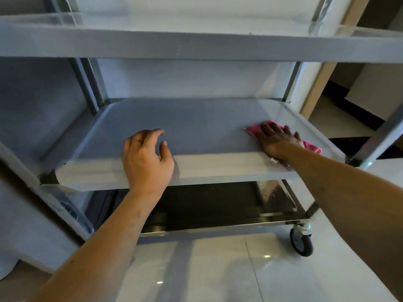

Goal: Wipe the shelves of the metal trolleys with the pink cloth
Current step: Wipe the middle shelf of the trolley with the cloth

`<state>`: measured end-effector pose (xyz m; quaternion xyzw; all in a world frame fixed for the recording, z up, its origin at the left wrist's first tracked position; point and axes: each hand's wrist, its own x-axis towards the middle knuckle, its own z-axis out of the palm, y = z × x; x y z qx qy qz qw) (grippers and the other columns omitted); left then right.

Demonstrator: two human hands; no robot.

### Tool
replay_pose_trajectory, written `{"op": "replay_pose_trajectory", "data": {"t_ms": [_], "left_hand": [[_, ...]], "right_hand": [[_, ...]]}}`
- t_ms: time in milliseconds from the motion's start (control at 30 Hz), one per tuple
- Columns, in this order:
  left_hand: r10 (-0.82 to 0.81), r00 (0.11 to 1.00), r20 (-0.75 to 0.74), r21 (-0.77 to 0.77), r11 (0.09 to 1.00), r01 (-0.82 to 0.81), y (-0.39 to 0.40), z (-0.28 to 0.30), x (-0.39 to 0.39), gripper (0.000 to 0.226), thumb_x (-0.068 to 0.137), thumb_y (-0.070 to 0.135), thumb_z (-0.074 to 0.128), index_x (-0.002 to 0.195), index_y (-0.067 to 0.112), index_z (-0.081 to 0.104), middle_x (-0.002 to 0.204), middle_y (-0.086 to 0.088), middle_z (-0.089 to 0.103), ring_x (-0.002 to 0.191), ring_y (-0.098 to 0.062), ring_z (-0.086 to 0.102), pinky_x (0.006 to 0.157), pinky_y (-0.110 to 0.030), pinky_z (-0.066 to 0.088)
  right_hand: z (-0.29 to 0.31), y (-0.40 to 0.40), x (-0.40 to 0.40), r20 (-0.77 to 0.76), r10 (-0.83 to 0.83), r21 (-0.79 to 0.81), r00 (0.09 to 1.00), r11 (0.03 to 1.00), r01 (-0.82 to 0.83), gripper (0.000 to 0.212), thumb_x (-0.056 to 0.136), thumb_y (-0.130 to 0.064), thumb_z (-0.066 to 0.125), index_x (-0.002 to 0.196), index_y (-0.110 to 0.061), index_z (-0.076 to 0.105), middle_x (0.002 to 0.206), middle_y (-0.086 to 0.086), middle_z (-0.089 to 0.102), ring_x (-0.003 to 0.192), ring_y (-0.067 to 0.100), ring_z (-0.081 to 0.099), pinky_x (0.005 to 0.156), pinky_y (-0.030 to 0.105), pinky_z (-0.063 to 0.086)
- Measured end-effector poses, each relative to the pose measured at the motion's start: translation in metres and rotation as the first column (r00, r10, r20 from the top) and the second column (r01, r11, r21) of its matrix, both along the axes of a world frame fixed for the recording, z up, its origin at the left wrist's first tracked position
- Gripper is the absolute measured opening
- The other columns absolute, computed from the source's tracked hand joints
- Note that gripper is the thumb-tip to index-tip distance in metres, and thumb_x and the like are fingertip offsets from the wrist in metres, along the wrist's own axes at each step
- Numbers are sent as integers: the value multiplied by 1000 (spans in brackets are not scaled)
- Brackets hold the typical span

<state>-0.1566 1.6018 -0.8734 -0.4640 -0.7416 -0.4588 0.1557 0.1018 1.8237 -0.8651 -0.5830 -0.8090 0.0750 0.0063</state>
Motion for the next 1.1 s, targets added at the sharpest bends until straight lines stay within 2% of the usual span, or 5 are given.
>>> {"op": "replay_pose_trajectory", "data": {"t_ms": [300, 433, 600, 833, 1100], "left_hand": [[-137, 990, -36, -54, 989, 135, 37, 13, 50, 31, 95, 25, 63, 125, 18, 65, 120, -6, 66, 116, -28, 52, 91, -37, 40], [-206, 977, -61, -94, 975, 200, 56, 19, 75, 36, 96, 29, 60, 130, 18, 63, 123, -5, 67, 118, -28, 54, 94, -36, 40], [-237, 971, -41, -133, 964, 230, 64, 16, 91, 38, 97, 31, 60, 132, 19, 62, 124, -6, 66, 120, -27, 54, 98, -42, 45], [-147, 986, -74, -114, 984, 138, 46, 18, 39, 38, 96, 30, 62, 132, 17, 63, 121, -6, 67, 119, -27, 54, 98, -43, 45], [81, 994, -67, -165, 982, -91, -7, 16, -39, 41, 95, 30, 62, 134, 16, 63, 127, -10, 65, 124, -32, 53, 104, -50, 43]], "right_hand": [[3, -2, 68, 89, -109, -26, 990, 993, 112, 69, 101, -71, 16, 161, -43, -4, 171, -3, -9, 156, 33, -11, 123, 64, -6], [3, -9, 66, 56, -124, -25, 991, 992, 126, 69, 104, -65, 23, 162, -40, -4, 171, -1, -9, 156, 36, -12, 121, 64, -10], [3, -10, 46, 24, -167, -49, 986, 984, 168, 68, 104, -65, 16, 162, -36, -5, 171, 1, -12, 155, 36, -14, 122, 62, -11], [-5, -24, -69, 0, 108, 20, 994, 994, -108, 71, 103, -67, 15, 163, -35, -4, 171, 0, -10, 156, 34, -12, 123, 60, -8], [-4, -92, -224, 8, 391, -8, 920, 920, -391, 72, 103, -66, 22, 163, -35, -5, 171, 0, -13, 155, 34, -15, 124, 60, -7]]}}
